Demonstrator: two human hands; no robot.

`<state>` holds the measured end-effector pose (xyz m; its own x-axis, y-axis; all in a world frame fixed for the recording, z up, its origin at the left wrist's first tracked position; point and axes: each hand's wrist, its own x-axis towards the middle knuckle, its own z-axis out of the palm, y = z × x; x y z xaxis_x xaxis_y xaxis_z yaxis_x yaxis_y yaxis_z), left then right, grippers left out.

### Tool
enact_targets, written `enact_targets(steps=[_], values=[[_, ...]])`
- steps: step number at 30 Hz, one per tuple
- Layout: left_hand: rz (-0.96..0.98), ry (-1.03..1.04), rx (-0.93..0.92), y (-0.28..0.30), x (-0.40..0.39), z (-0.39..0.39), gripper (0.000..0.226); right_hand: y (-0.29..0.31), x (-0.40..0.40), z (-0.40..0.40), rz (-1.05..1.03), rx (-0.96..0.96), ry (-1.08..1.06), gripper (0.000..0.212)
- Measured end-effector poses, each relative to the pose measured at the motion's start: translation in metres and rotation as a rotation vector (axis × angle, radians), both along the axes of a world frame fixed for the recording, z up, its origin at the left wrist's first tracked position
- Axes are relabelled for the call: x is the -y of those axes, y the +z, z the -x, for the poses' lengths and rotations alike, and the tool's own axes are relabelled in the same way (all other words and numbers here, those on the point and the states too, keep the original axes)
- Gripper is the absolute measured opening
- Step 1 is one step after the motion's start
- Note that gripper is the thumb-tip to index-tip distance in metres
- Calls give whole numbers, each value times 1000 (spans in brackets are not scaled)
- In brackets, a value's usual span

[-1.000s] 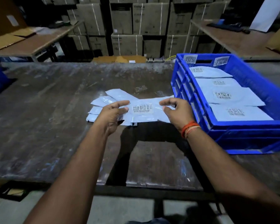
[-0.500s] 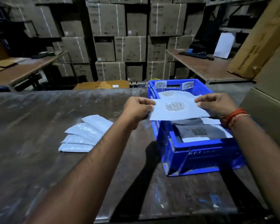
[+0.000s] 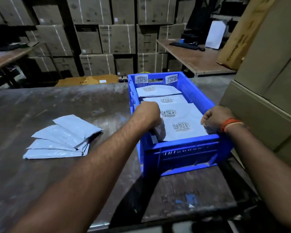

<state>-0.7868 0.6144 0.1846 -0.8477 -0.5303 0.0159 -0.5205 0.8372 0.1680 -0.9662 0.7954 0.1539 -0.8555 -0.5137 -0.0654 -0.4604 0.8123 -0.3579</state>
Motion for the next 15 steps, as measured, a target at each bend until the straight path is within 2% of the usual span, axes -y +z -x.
enact_targets(steps=[3,5,8,15], values=[[-29,78,-189,5,17,-16,34,15,16,-20,-4,-298,-3,12],[-94,155,-322,5,37,-34,38,31,35,-47,86,-366,62,13],[-113,224,-390,-3,70,-65,40,52,70,-107,241,-364,192,10],[-197,278,-245,-49,154,-139,33,27,183,-226,312,-201,448,12]])
